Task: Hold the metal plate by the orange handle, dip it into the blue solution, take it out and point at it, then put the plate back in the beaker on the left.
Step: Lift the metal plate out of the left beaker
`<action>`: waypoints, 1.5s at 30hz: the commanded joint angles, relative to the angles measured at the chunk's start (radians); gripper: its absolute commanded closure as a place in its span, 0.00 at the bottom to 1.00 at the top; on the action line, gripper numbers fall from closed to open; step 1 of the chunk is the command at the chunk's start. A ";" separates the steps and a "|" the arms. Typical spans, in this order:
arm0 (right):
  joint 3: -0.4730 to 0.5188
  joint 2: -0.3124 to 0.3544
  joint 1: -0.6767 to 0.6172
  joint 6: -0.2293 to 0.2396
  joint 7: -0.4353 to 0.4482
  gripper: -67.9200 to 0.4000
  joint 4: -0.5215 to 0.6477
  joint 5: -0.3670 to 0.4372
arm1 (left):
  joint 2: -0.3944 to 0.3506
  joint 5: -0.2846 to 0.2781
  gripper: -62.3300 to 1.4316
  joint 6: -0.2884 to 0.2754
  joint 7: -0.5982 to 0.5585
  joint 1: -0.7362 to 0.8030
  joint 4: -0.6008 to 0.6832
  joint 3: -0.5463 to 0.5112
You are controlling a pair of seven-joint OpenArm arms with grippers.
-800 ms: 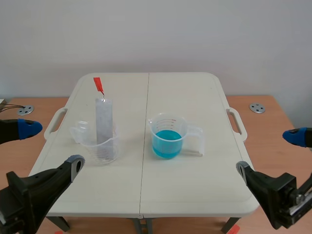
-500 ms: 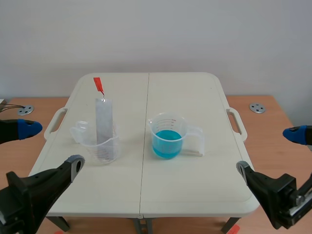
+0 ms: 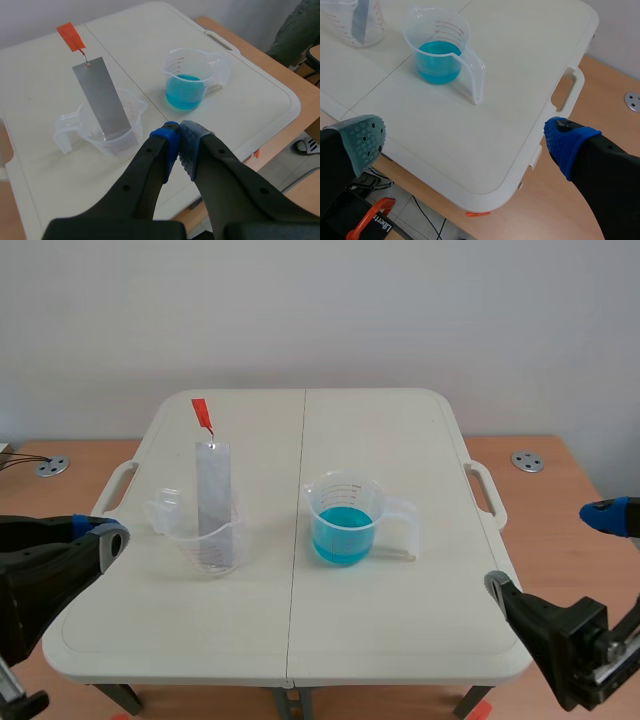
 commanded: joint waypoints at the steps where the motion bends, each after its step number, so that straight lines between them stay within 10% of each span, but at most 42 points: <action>1: 0.007 0.000 0.014 0.002 0.033 0.02 0.009 0.006 | 0.000 -0.010 0.95 -0.001 -0.021 -0.003 0.014 0.001; 17: -0.010 0.000 0.178 0.071 0.035 0.02 -0.008 0.007 | -0.009 -0.005 0.95 0.052 -0.026 0.141 0.014 -0.060; 31: -0.170 0.000 0.427 0.078 0.027 0.02 -0.135 0.023 | -0.008 -0.006 0.95 0.169 -0.010 0.500 0.014 -0.213; 45: -0.367 0.000 0.727 0.120 0.006 0.02 -0.317 0.150 | 0.000 -0.007 0.95 0.172 0.113 0.569 -0.037 -0.212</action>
